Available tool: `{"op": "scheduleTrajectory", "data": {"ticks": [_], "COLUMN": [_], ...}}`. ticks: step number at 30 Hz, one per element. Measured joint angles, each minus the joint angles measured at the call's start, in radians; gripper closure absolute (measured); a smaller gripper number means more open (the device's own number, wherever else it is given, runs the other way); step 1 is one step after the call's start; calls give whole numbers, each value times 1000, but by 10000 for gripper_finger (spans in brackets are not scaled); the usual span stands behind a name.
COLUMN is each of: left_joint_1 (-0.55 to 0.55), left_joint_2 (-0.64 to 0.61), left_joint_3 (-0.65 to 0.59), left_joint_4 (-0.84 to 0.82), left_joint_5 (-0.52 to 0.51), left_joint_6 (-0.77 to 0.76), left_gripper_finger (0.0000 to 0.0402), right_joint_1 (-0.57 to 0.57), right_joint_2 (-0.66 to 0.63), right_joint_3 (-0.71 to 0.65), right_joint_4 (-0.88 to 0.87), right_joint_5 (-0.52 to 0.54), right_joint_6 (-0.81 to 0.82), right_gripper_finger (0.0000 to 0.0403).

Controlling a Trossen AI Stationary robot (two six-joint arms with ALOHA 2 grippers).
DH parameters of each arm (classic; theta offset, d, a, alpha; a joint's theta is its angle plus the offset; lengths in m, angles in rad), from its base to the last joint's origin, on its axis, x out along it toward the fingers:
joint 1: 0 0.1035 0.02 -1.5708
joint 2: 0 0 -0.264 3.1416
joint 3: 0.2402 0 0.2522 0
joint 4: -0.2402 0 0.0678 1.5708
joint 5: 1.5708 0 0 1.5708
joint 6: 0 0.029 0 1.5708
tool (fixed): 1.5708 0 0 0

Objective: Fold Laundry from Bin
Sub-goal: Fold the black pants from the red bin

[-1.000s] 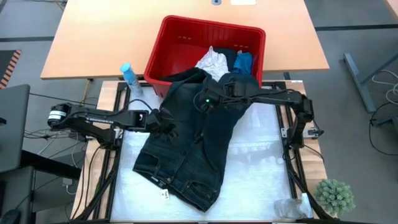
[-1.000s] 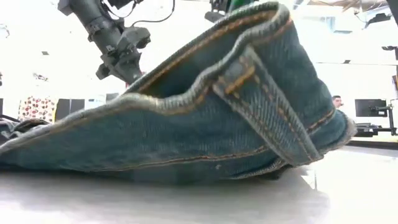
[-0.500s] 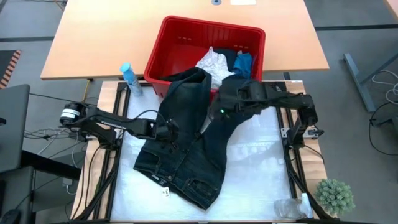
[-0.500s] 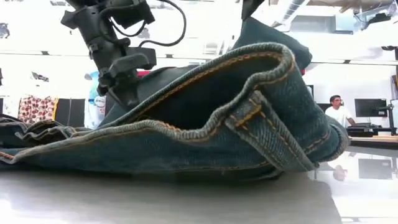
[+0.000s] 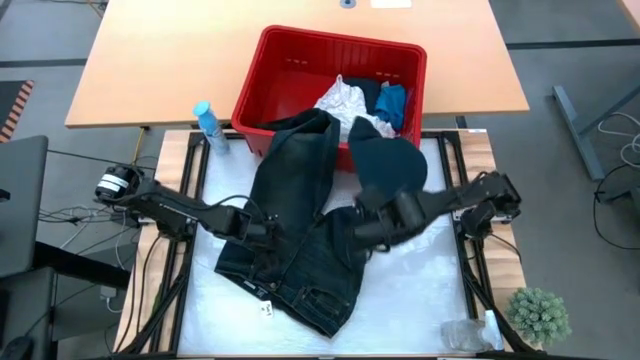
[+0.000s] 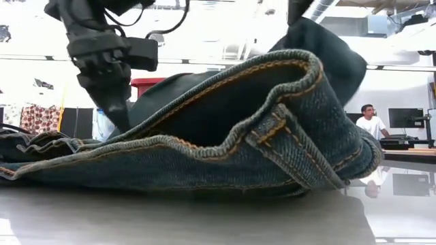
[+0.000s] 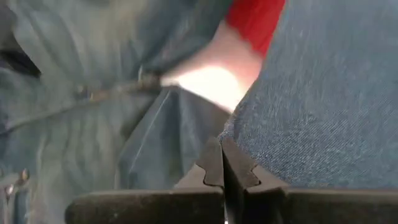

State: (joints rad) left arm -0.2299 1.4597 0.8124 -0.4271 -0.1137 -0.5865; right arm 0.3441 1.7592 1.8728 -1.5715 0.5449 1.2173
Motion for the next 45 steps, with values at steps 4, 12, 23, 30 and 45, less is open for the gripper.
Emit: {"op": "scheduleTrajectory", "data": {"ticks": [4,12,23,30,45], "left_joint_1": [-67,-159,-201,-202,-234], "left_joint_2": [8,127,199,201,45], "left_joint_3": [0,0,10,11,45], "left_joint_4": [-3,12,-134,-372,-718], "left_joint_5": [-3,13,37,-96,-303], "left_joint_6": [-6,-40,65,126,-122], "left_gripper_finger": [401,401,402,401,402], "right_joint_1": [81,224,284,284,317], "right_joint_2": [0,0,0,0,0], "right_joint_3": [-77,-222,-359,-431,-499], "right_joint_4": [0,-1,1,2,0], "right_joint_5": [-88,-270,-473,-593,-681], "right_joint_6": [141,450,593,556,492], "right_gripper_finger": [389,389,389,388,386]}}
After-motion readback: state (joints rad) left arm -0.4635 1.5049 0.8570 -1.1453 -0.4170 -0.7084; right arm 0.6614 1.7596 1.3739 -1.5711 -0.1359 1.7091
